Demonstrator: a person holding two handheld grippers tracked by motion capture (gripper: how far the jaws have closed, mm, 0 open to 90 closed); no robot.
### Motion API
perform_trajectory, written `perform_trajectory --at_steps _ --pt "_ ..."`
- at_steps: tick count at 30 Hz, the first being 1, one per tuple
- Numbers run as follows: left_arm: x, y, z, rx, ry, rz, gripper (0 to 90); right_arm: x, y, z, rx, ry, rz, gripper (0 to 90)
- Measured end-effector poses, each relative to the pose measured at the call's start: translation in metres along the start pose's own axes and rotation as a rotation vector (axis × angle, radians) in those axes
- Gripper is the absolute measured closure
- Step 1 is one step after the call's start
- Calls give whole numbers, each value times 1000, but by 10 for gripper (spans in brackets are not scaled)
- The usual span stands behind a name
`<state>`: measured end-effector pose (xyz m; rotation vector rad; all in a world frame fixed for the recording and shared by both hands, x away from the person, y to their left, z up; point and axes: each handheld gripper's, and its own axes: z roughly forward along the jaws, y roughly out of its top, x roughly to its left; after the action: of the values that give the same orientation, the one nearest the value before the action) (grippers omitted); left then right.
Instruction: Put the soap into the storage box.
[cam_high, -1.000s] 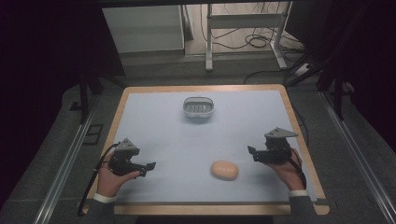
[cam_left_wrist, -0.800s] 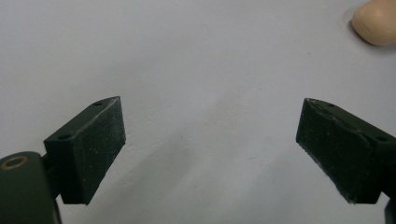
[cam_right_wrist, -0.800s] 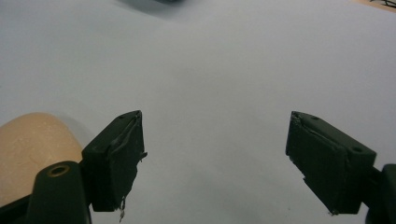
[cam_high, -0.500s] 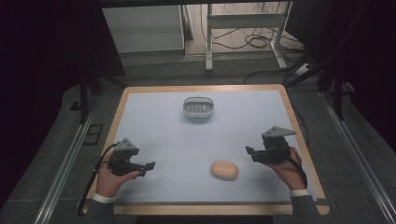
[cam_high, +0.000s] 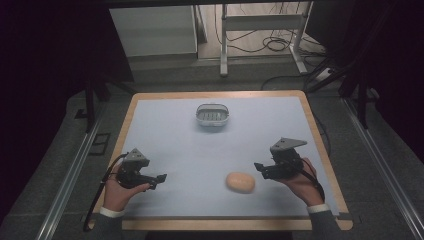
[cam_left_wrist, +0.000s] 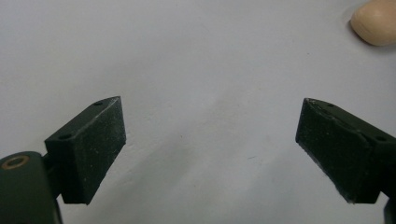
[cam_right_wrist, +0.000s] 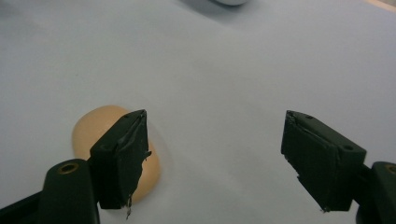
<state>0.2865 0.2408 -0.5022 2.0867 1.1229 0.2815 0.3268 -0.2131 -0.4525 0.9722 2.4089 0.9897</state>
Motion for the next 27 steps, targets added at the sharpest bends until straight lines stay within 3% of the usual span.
perform_trajectory --at_steps 9,27 --pt "-1 0 1 -3 -19 -2 85 14 3 11 39 44 -42 229" --pt "1 -1 2 -1 -1 -7 84 36 5 31 133 110 -126 230"
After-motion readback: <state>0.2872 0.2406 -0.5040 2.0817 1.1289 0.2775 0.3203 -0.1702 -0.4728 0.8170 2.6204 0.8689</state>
